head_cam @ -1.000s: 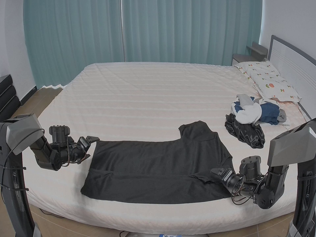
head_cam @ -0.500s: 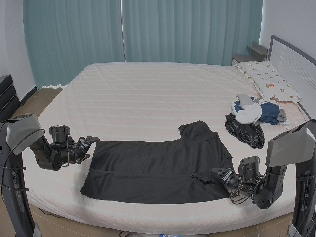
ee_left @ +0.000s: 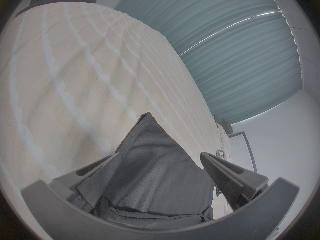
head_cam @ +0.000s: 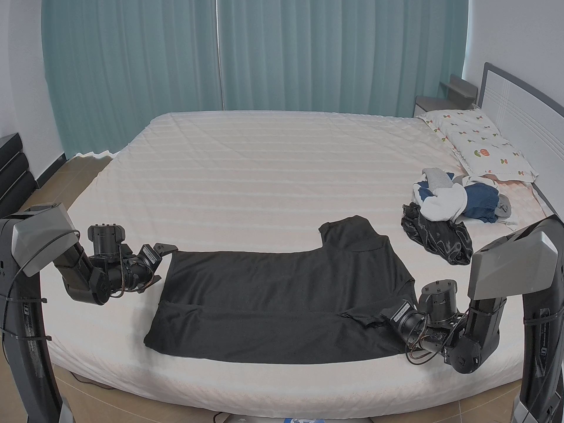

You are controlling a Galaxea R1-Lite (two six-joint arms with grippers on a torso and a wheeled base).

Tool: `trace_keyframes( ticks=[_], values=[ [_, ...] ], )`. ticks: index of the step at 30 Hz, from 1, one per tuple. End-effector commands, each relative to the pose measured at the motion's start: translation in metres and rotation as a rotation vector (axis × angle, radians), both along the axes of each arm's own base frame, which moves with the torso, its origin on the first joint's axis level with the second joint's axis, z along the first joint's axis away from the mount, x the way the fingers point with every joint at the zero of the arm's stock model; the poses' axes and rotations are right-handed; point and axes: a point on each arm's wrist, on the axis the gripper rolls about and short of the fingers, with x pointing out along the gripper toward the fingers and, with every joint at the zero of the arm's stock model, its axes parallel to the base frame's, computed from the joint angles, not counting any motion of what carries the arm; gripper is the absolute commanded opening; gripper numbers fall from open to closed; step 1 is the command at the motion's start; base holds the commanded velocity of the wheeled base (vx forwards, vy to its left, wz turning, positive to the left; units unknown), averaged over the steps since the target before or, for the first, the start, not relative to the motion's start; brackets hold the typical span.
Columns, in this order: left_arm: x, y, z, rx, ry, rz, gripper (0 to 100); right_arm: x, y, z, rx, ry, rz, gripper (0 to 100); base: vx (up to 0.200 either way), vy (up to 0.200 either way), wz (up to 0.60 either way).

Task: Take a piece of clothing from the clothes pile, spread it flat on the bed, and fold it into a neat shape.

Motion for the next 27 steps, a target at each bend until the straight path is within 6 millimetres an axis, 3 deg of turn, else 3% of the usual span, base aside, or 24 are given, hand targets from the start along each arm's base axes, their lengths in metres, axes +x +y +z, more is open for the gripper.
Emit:
trace_keyframes(
  ticks=[1,15,27],
  values=[
    [0.0,0.0,-0.001,0.0,0.003,0.0,100,-0.002,0.0,0.003,0.001,-0.003,0.001,0,0.0,0.0,0.0],
    [0.0,0.0,-0.002,0.004,0.002,-0.003,100,-0.02,-0.007,0.03,-0.01,-0.032,0.026,0,0.0,0.0,0.0],
    [0.0,0.0,-0.002,0.004,0.004,-0.003,100,-0.05,-0.004,0.024,-0.068,0.037,0.114,0,0.0,0.0,0.0]
  ],
)
